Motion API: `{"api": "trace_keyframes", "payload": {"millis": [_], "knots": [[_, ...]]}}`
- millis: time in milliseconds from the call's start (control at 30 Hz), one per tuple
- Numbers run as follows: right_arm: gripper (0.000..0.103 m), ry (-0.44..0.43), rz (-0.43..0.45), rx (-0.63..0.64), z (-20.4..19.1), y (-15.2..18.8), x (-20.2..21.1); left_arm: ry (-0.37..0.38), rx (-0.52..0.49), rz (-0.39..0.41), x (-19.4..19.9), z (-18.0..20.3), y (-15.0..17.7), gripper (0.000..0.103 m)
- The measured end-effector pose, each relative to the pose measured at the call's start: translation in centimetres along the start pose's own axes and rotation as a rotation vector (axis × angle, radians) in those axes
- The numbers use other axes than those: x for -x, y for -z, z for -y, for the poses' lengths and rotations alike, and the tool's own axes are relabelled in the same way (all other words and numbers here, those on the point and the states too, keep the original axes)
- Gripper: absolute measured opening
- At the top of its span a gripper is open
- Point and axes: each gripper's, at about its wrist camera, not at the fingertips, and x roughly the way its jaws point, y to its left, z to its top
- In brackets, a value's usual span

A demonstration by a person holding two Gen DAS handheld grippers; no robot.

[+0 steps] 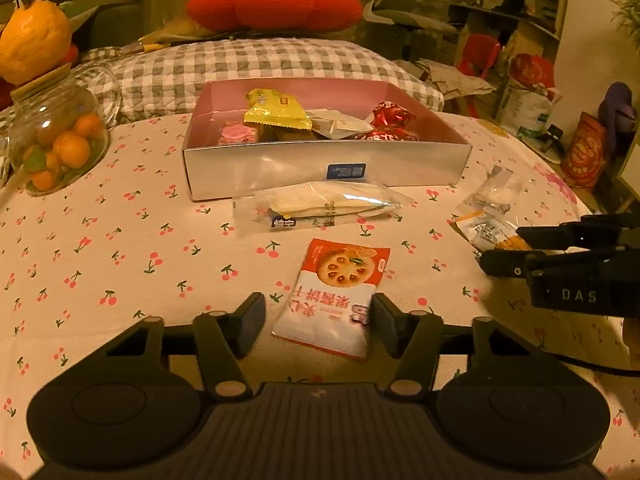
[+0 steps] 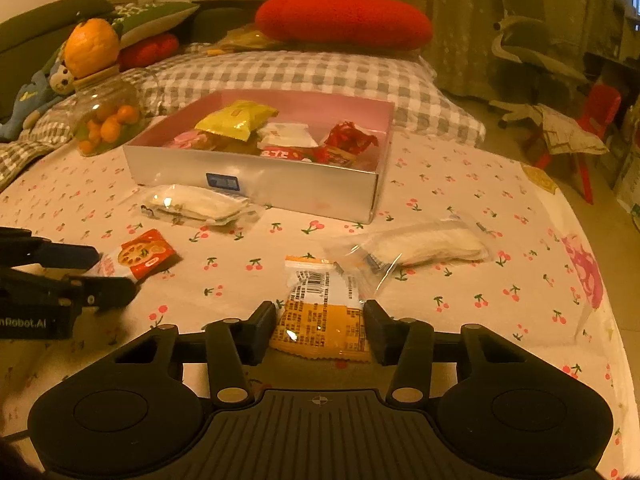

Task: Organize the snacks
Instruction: 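Lift the biscuit and orange packets and carry them toward the pink box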

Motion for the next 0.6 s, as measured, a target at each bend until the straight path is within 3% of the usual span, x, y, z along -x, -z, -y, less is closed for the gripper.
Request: {"api": "trace_keyframes", "payload": {"millis": [133, 500, 600], "knots": [[0.044, -0.025, -0.009, -0.006, 0.0, -0.2, 0.1, 0.006, 0.012, -0.013, 0.1, 0.0, -0.2, 0.045], [0.042, -0.114, -0.039, -0.034, -0.8, -0.8, 0.6, 0.052, 0.054, -0.057, 0.2, -0.4, -0.9, 0.044], [0.037, -0.144, -0.047, -0.063, -0.7, -1.0, 0.7, 0.061, 0.072, -0.057, 0.5, -0.6, -1.2, 0.044]]}}
